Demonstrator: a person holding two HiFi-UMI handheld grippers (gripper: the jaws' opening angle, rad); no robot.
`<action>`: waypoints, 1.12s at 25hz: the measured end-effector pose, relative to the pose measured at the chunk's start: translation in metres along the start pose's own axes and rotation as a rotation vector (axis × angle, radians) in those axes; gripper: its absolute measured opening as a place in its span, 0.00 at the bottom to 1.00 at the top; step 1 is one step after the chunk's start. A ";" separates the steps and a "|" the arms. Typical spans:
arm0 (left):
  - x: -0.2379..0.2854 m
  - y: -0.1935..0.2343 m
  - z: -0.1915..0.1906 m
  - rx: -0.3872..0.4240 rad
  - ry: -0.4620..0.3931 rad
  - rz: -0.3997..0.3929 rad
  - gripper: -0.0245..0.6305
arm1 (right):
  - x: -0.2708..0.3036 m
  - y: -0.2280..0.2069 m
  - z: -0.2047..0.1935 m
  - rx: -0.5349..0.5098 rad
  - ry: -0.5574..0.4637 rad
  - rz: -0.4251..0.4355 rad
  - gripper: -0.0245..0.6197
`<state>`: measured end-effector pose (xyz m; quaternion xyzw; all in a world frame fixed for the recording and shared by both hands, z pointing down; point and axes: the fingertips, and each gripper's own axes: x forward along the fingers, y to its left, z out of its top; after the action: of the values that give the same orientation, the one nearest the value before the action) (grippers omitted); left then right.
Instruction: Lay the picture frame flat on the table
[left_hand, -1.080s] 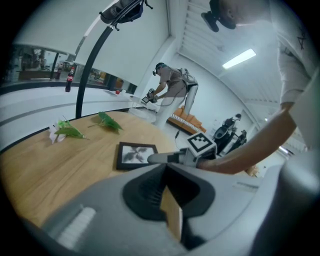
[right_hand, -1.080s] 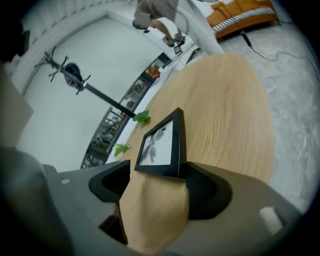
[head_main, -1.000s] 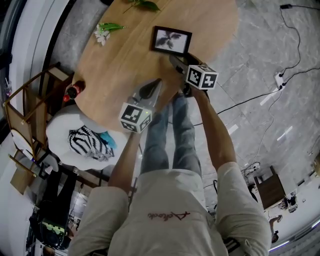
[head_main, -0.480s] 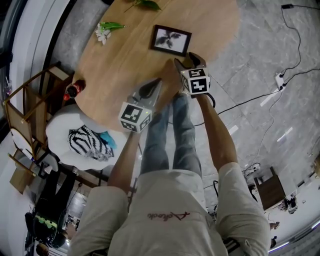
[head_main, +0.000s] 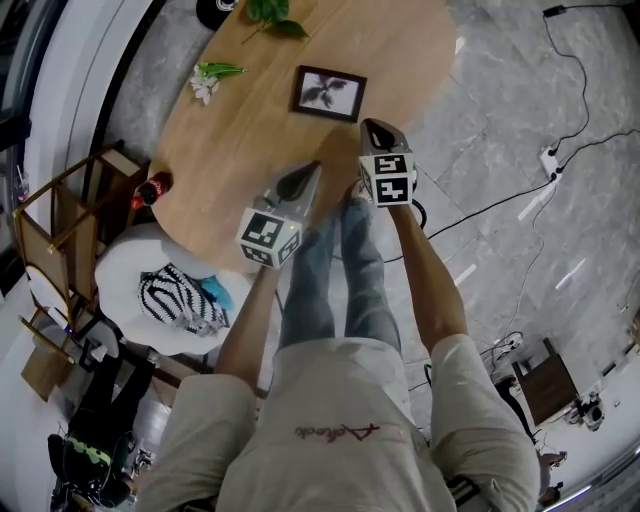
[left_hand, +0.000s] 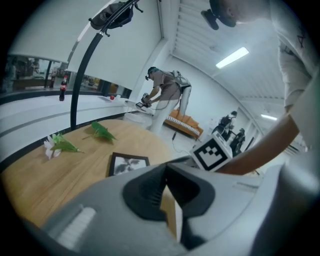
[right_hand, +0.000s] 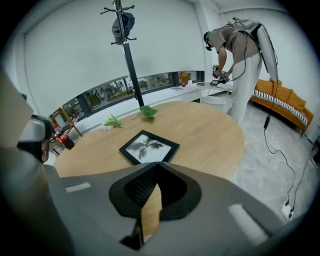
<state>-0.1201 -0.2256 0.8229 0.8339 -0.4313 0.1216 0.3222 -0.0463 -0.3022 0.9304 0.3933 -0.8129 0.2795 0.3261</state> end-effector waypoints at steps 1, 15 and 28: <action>-0.001 -0.004 0.005 0.005 -0.003 -0.003 0.04 | -0.007 0.000 0.004 0.004 -0.008 0.000 0.05; -0.029 -0.073 0.103 0.117 -0.066 -0.026 0.04 | -0.155 0.006 0.112 0.036 -0.277 -0.019 0.04; -0.056 -0.143 0.206 0.225 -0.146 -0.027 0.04 | -0.293 0.004 0.179 0.000 -0.409 -0.041 0.04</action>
<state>-0.0545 -0.2616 0.5772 0.8771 -0.4260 0.1036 0.1960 0.0345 -0.2935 0.5965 0.4583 -0.8540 0.1874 0.1599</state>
